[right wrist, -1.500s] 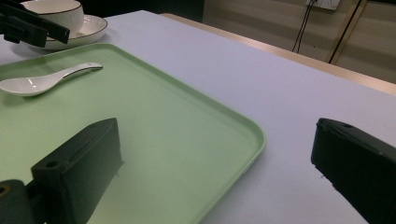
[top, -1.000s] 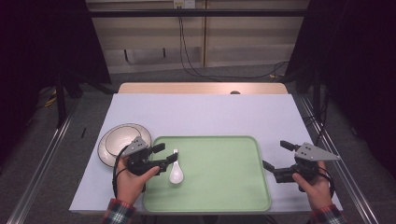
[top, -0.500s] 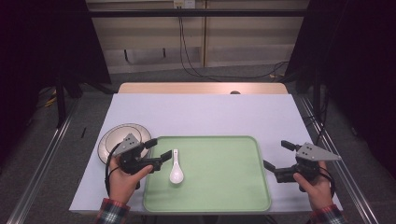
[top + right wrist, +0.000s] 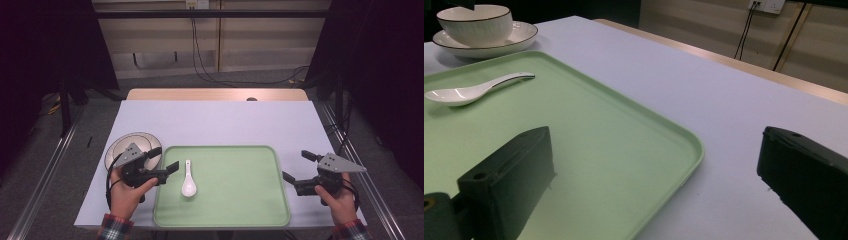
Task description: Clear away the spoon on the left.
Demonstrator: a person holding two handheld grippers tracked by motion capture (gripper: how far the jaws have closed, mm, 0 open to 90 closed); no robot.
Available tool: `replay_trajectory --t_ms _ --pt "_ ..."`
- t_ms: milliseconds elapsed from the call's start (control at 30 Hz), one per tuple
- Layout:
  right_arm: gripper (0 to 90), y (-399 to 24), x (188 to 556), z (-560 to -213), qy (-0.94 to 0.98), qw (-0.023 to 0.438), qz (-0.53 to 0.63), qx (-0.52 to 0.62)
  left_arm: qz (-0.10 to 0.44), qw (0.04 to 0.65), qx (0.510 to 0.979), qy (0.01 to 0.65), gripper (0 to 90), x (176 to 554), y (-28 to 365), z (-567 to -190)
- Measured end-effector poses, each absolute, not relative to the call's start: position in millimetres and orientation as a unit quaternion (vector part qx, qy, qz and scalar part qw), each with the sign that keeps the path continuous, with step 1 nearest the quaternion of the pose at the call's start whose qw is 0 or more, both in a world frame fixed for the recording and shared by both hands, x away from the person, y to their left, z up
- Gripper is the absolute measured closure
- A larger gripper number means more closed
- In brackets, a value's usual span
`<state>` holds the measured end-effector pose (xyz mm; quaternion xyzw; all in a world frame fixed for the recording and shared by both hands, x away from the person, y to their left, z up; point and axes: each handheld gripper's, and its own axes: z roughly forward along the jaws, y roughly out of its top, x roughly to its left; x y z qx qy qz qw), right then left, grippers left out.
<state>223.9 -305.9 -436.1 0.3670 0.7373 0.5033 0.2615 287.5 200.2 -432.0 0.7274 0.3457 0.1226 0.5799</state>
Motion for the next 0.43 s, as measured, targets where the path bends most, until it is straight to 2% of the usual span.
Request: replay_trajectory --t_ms 433 --pt "1.1 -306.2 224.0 -436.4 0.737 0.263 0.502 0.368 0.128 0.583 0.724 0.347 8.3 286.8 209.2 -428.4"
